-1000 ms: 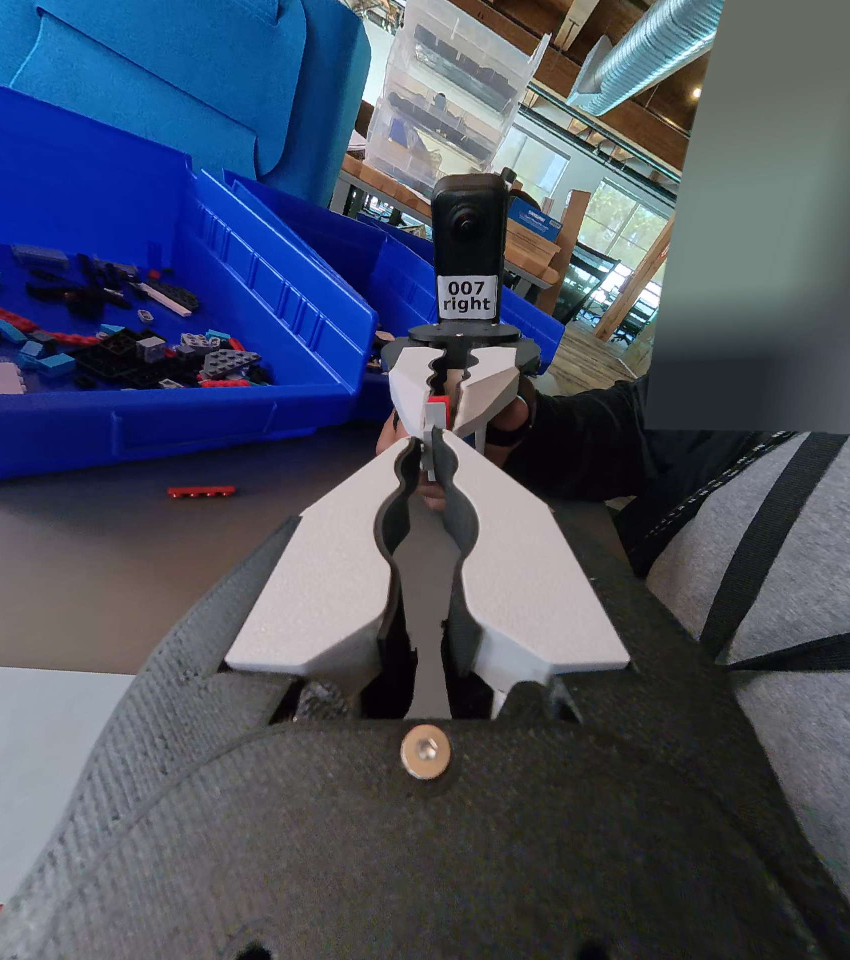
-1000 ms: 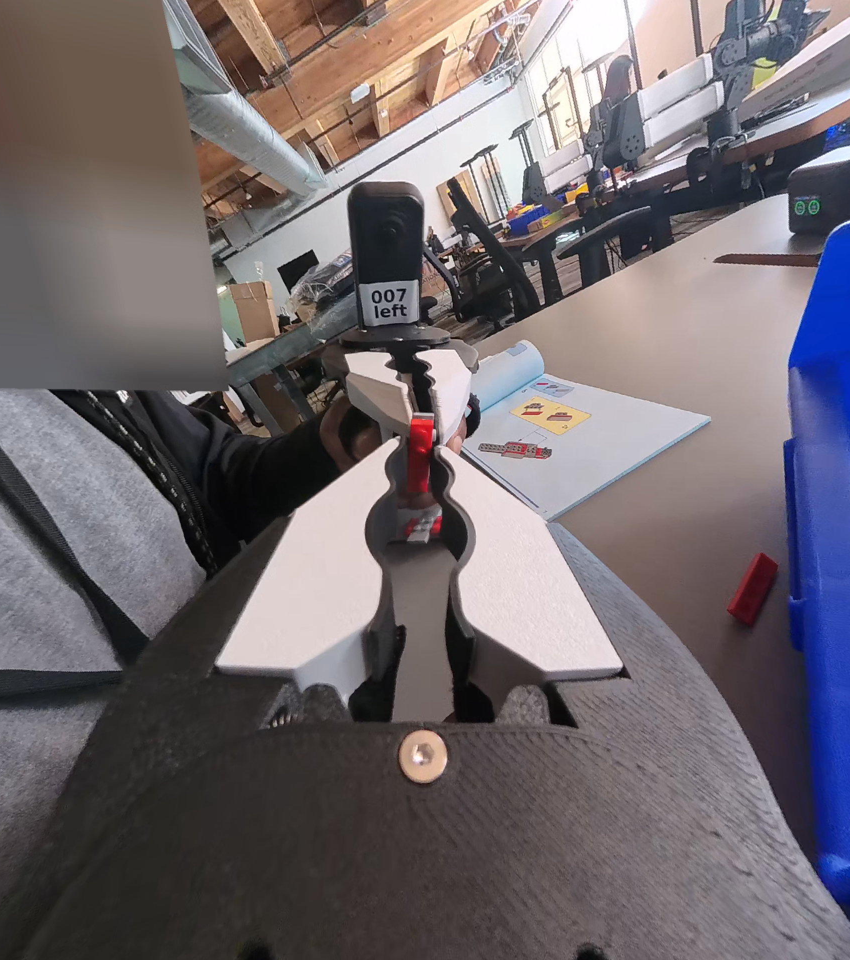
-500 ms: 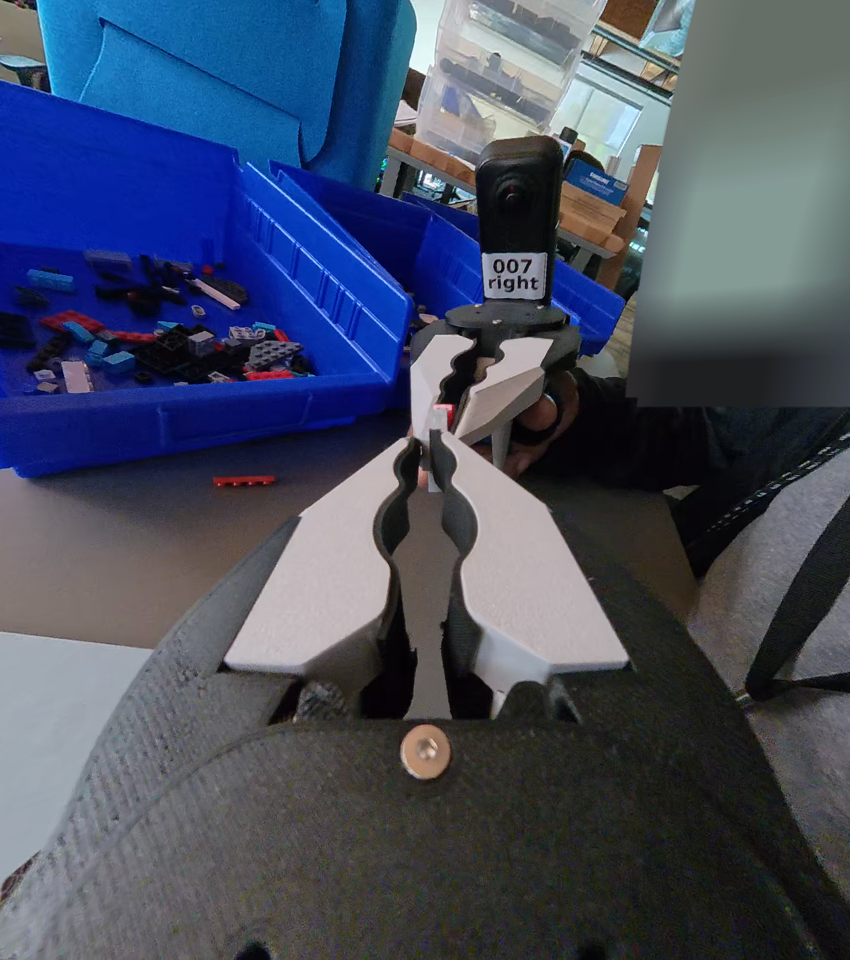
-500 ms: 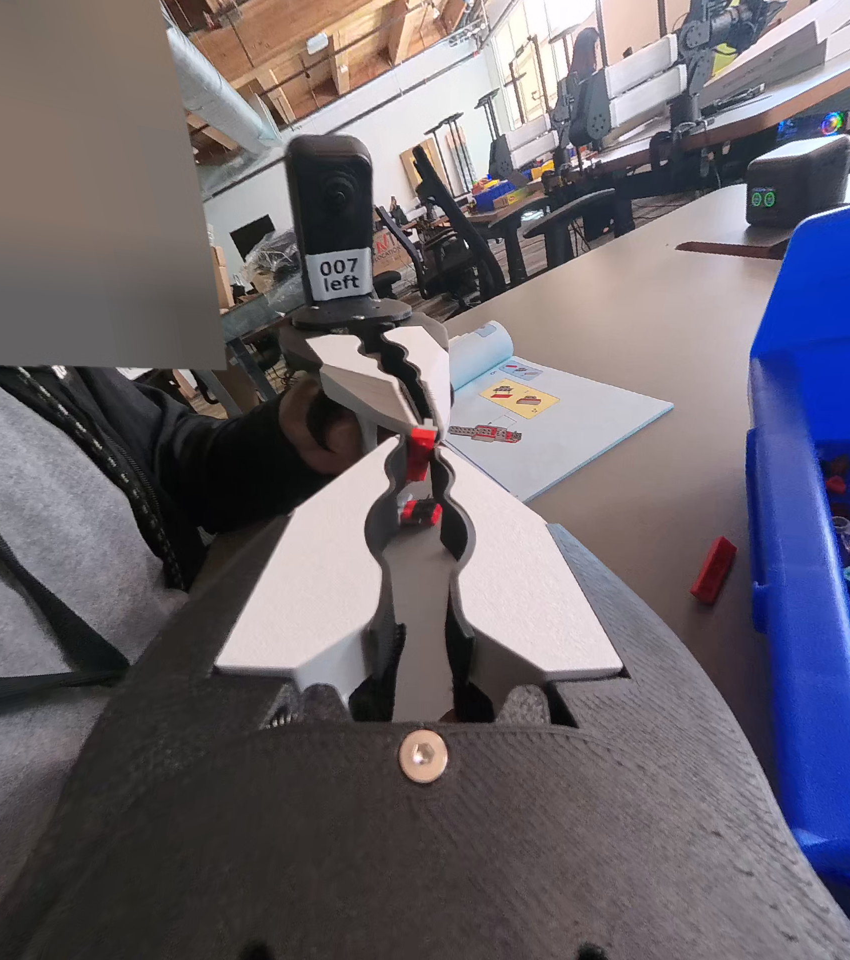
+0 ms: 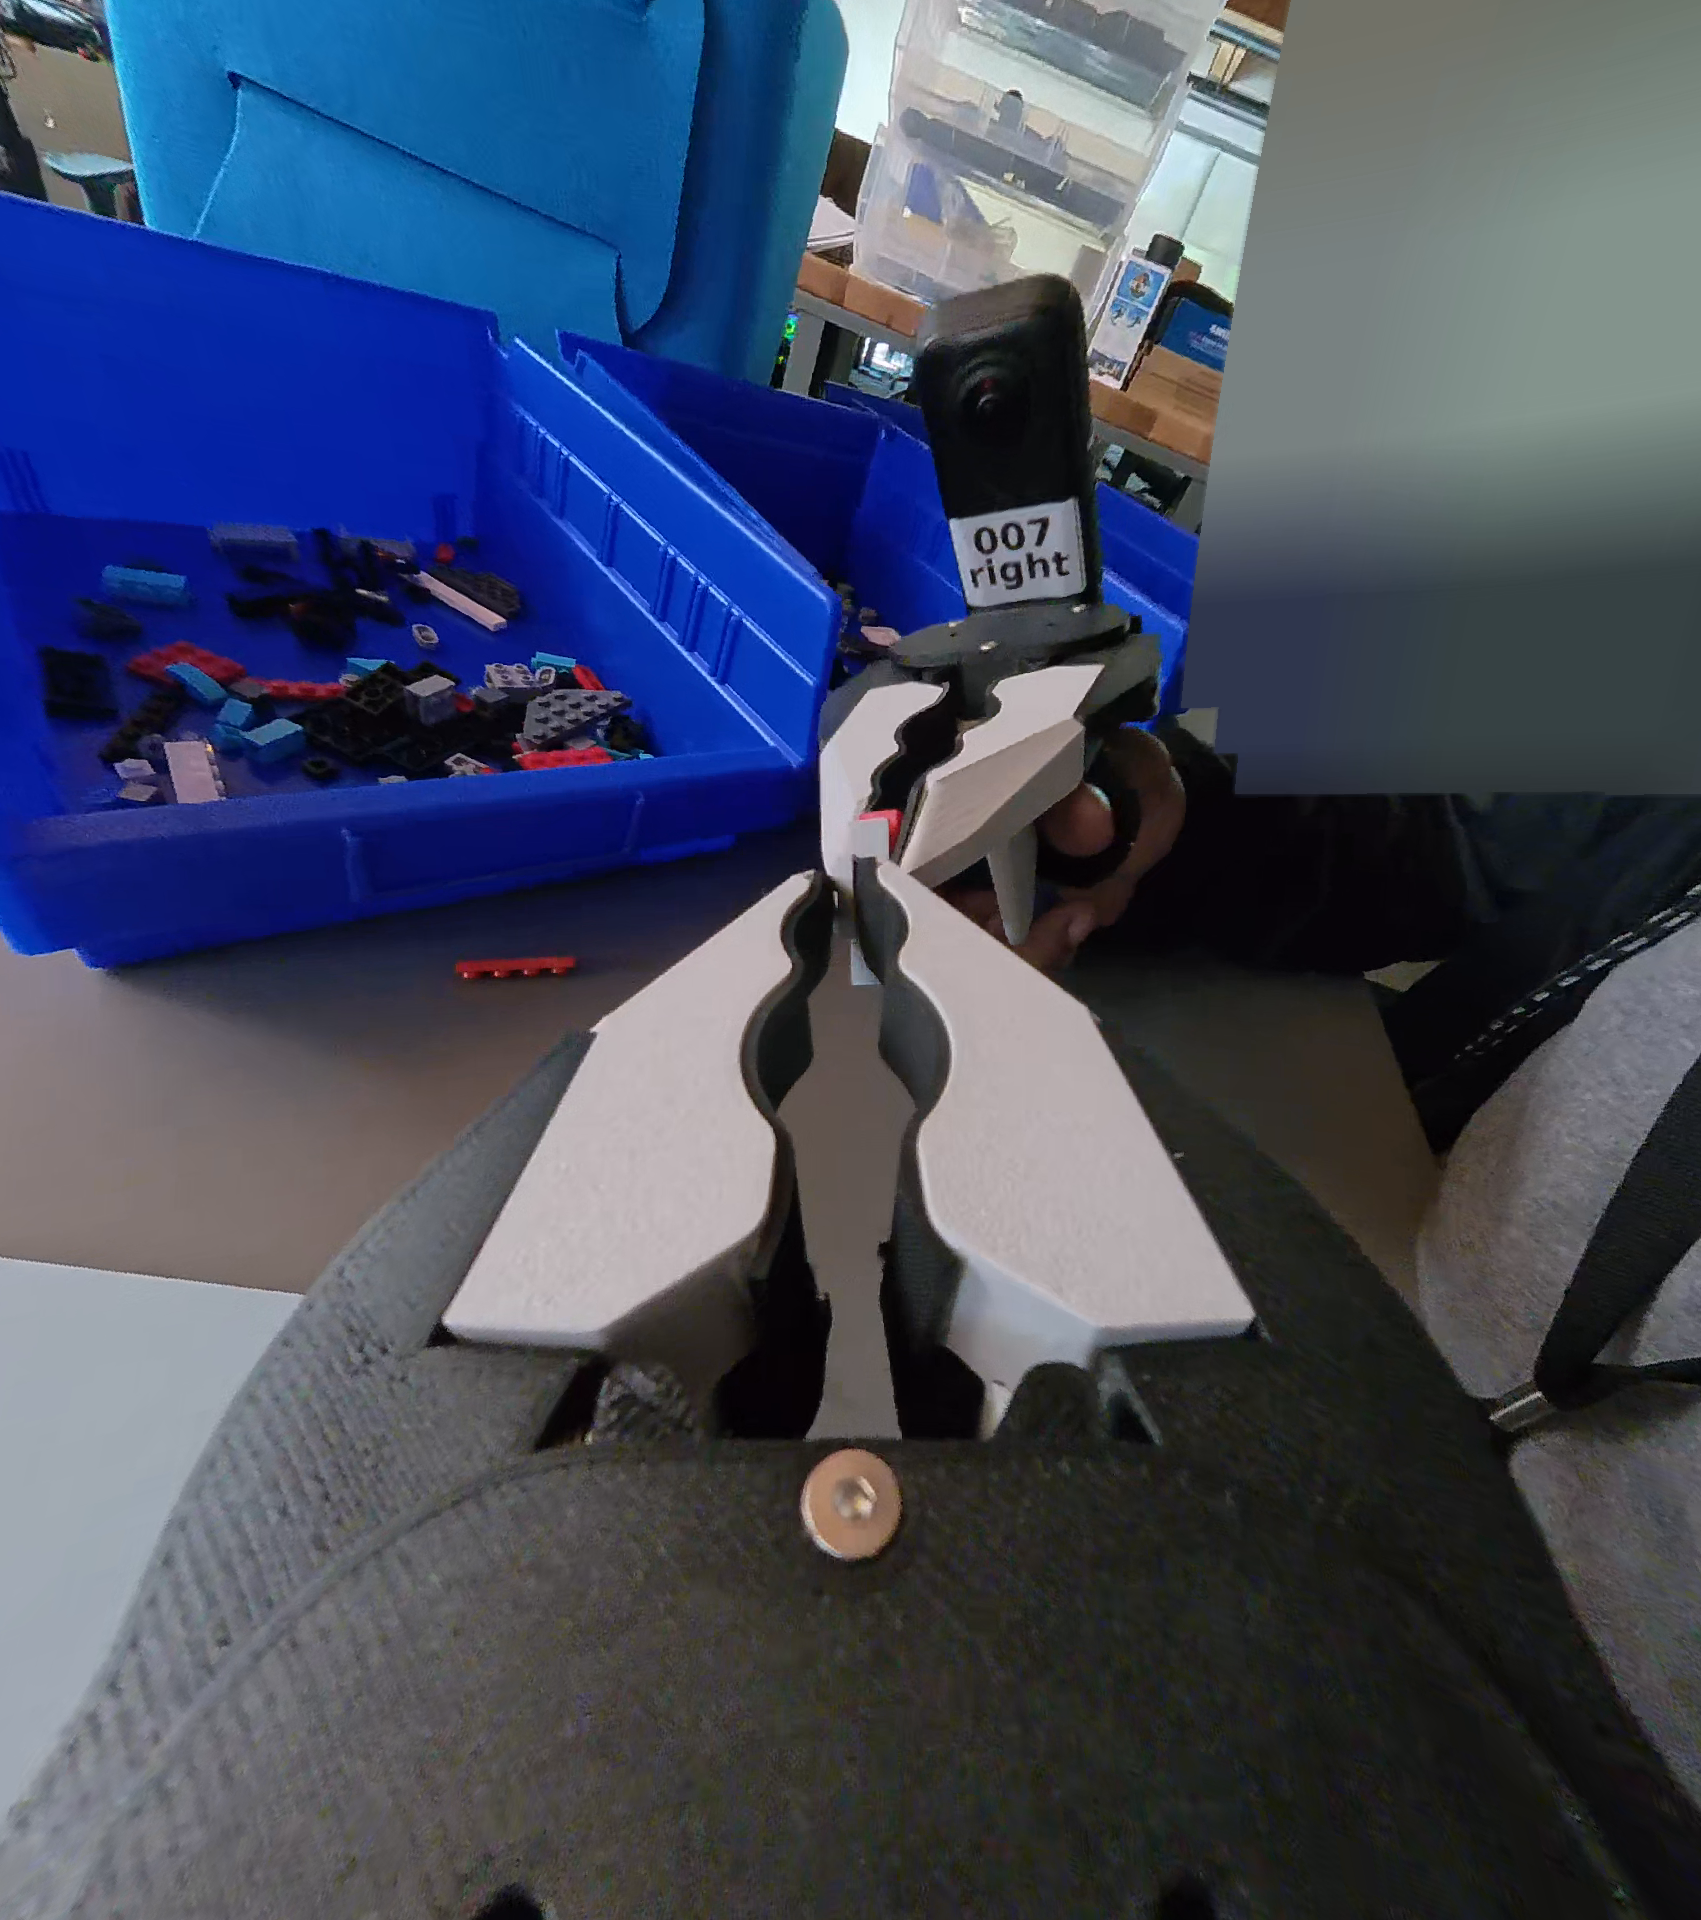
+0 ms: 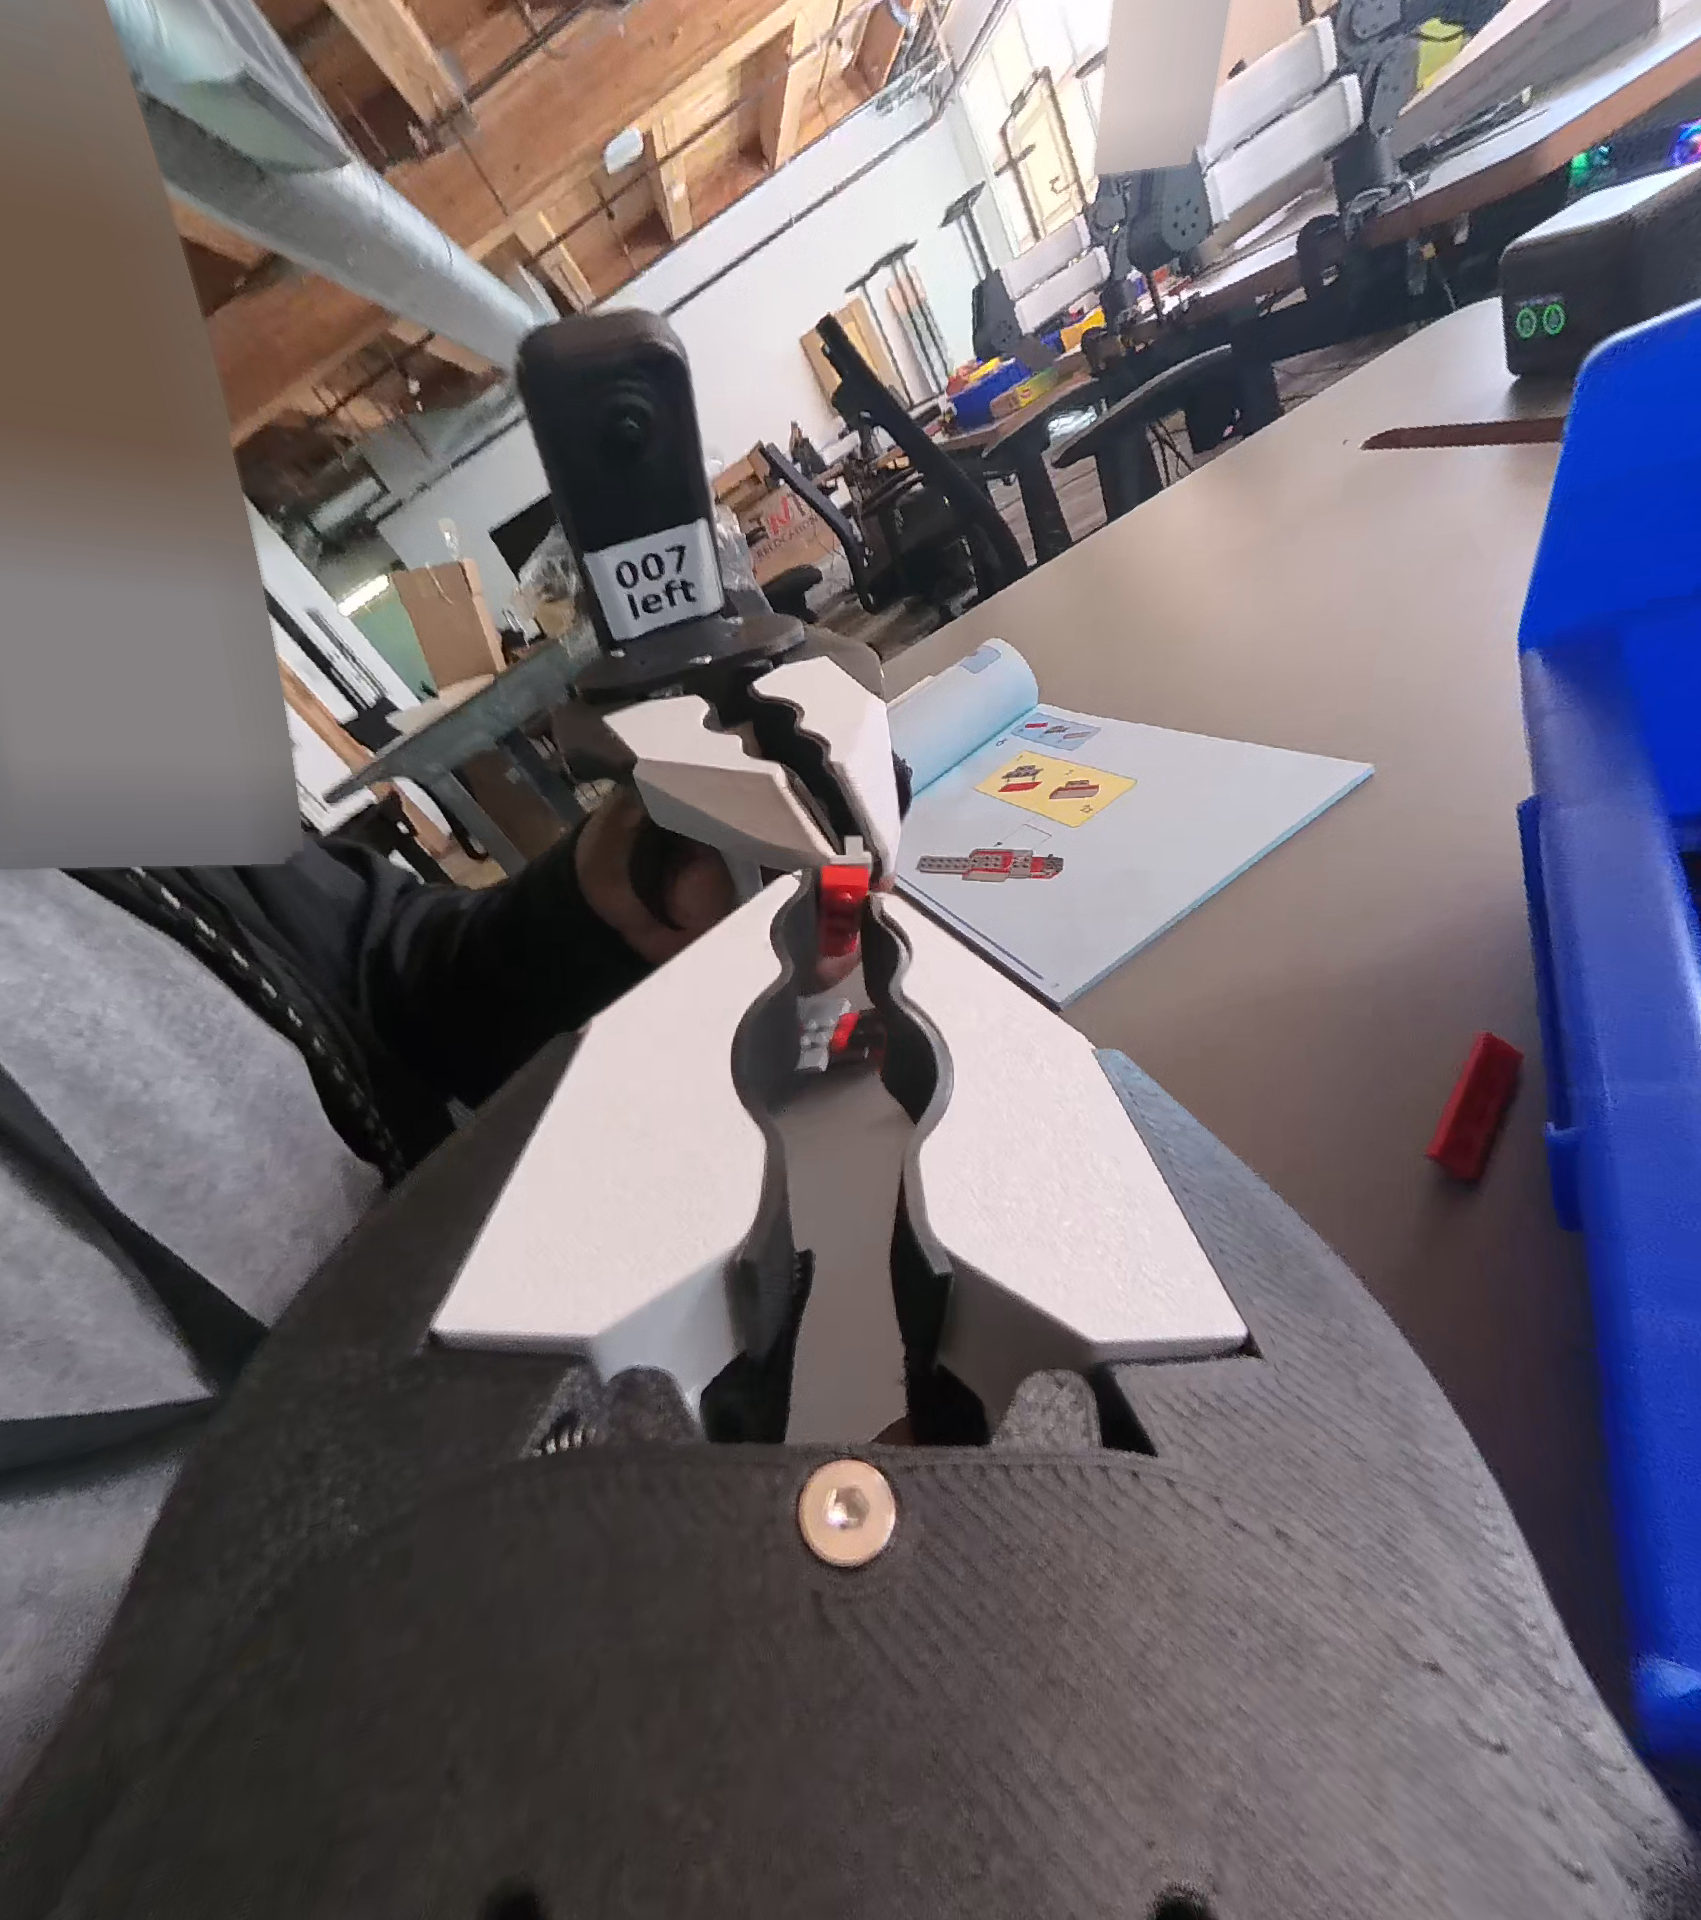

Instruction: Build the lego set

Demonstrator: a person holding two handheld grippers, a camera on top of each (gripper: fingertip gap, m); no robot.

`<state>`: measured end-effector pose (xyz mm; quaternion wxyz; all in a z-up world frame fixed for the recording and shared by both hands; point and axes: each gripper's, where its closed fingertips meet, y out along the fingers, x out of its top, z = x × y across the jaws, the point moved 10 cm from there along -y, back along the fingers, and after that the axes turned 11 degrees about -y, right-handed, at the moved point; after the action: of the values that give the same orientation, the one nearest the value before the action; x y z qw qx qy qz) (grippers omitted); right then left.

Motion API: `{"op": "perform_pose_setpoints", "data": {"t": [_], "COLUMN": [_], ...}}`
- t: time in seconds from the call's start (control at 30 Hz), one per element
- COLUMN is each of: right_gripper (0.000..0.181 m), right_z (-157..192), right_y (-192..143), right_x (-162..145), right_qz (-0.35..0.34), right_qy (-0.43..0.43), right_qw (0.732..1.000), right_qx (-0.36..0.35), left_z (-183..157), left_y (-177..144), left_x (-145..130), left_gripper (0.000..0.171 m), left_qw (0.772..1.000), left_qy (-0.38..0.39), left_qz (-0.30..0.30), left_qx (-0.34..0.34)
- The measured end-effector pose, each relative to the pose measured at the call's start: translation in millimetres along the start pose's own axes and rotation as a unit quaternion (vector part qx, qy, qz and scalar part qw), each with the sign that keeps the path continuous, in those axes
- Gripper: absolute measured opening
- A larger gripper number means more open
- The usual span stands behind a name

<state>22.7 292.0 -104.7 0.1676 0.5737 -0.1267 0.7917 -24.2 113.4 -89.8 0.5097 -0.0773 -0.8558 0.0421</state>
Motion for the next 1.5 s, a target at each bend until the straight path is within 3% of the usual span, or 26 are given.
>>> {"op": "perform_pose_setpoints", "data": {"t": [0.43, 0.77, 1.13, 1.5], "right_gripper": [0.01, 0.01, 0.009, 0.009], "right_z": [-3.1, 3.7, 1.8, -1.4], "right_y": [-0.6, 4.2, 4.3, 4.5], "right_x": [-0.4, -2.5, -3.7, -4.0], "right_qz": [-0.019, 0.029, 0.025, 0.013], "right_qy": [0.038, -0.022, 0.012, 0.046], "right_qw": [0.999, 0.999, 0.999, 0.999], "right_qx": [-0.003, -0.006, 0.017, 0.009], "left_z": [9.5, 4.2, 0.7, 2.8], "left_y": [-1.5, -0.6, -2.8, -2.6], "left_x": [-1.0, -1.3, -0.1, 0.1], "left_gripper": [0.005, 0.004, 0.004, 0.004], "left_qw": [0.997, 1.0, 0.999, 0.999], "left_qy": [-0.074, -0.016, 0.023, -0.003], "left_qz": [-0.004, 0.013, 0.035, 0.033], "left_qx": [-0.033, -0.018, -0.012, 0.002]}}
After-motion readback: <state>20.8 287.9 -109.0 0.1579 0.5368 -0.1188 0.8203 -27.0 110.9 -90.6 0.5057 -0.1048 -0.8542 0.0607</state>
